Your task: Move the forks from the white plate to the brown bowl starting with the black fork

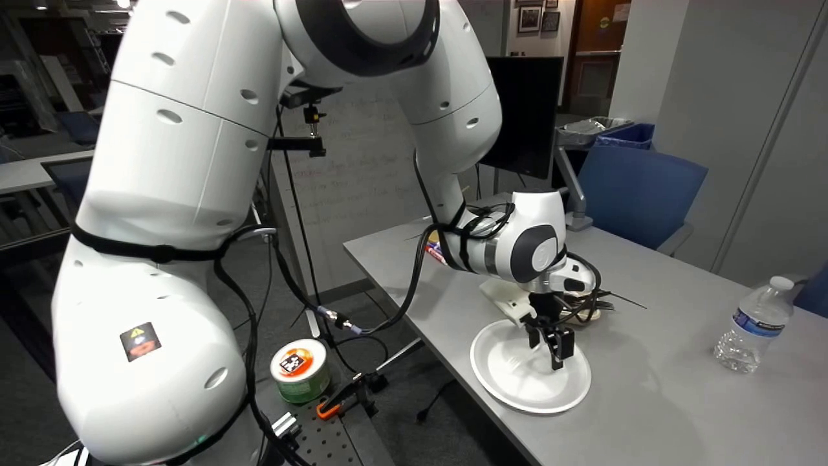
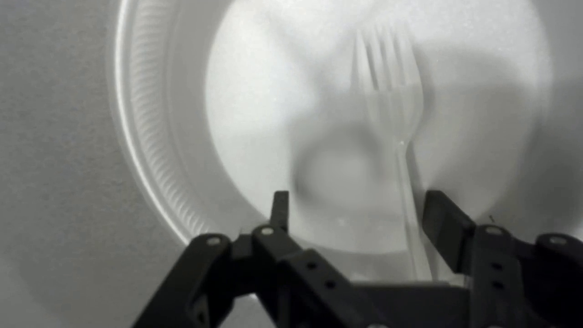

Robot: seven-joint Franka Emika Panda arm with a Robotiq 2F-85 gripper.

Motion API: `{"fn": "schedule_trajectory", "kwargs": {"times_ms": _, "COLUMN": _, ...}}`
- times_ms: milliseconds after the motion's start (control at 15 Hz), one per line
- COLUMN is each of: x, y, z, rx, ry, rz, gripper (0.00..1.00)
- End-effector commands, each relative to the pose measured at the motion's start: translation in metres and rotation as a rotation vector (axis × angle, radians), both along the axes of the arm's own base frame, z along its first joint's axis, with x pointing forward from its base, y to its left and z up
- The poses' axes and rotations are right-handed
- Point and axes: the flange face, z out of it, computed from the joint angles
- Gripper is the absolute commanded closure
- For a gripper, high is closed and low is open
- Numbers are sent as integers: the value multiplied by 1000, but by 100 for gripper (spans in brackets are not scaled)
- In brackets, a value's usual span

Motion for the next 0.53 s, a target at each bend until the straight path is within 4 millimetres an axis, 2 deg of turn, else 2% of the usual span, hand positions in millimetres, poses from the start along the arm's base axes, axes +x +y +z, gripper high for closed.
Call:
{"fn": "schedule_trajectory", "kwargs": {"times_ms": 0, "x": 7, "y": 2, "z": -2, "rx": 3, "ry": 9, "rz": 12, "gripper": 55}}
{"fn": "schedule_trajectory", "kwargs": {"times_ms": 200, "x": 10, "y": 0, "z": 1, "rx": 14, "ry": 3, "rz": 2, "gripper": 80}}
{"fn": "schedule_trajectory", "kwargs": {"times_ms": 400, "x": 10, "y": -3, "z": 1, "rx": 15, "ry": 4, "rz": -4, "gripper": 99}}
{"fn": "schedule_trajectory", "kwargs": {"times_ms": 467, "x": 10, "y": -3, "z": 1, "rx": 15, "ry": 4, "rz": -5, "gripper": 100}}
